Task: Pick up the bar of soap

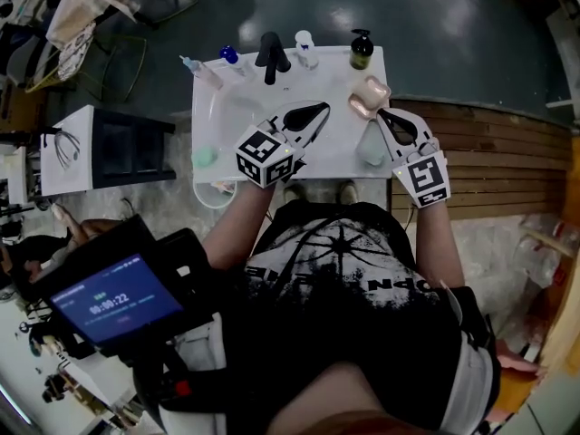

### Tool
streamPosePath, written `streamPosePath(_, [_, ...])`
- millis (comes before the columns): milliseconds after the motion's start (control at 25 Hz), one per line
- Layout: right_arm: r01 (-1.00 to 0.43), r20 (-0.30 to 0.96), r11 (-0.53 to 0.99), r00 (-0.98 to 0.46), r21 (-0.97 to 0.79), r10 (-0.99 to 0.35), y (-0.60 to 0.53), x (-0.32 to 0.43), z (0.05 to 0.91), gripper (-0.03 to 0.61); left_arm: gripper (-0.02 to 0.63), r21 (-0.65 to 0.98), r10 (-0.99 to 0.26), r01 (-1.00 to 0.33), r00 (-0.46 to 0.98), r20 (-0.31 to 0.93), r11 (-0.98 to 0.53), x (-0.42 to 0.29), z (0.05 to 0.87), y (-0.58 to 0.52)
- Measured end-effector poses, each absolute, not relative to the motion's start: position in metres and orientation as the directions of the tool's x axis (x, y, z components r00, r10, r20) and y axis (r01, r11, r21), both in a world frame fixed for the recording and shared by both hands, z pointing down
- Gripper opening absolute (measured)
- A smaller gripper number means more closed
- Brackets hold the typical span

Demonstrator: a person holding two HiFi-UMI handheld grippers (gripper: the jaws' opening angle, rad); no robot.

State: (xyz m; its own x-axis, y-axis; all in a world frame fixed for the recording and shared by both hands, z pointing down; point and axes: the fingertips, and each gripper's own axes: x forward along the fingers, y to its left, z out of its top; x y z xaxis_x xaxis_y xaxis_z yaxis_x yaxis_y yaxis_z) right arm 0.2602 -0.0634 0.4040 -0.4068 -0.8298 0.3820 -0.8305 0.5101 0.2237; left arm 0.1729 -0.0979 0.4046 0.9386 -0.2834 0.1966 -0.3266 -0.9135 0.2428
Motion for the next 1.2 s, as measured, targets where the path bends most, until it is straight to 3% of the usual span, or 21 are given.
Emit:
streamPosePath(560, [-0.821, 0.471, 0.544, -0.417, 0.17, -0.777, -0.104, 0.292, 0.47, 0.017, 0.011, 0.302, -0.223, -0.328, 0.916, 0.335, -0.895, 0.22, 0.482, -0.137])
streamPosePath(840, [-0.8, 0.556, 0.58, -0.415, 0.154, -0.72, -0.124, 0.3, 0.509, 0.019, 0.012, 0.39, -0.136, -0.306, 0.903, 0.407, -0.868, 0.24, 0.518, -0.159])
streamPosePath(920, [-0.792, 0.571, 0.591, -0.417, 0.154, -0.707, -0.131, 0.301, 0.518, 0.082, 0.014, 0.405, -0.108, -0.298, 0.897, 0.429, -0.865, 0.246, 0.529, -0.166])
streamPosePath(1200, [-0.783, 0.639, 0.615, -0.427, 0.093, -0.64, -0.16, 0.302, 0.576, 0.161, 0.116, 0.506, 0.027, -0.269, 0.863, 0.504, -0.819, 0.266, 0.588, -0.189])
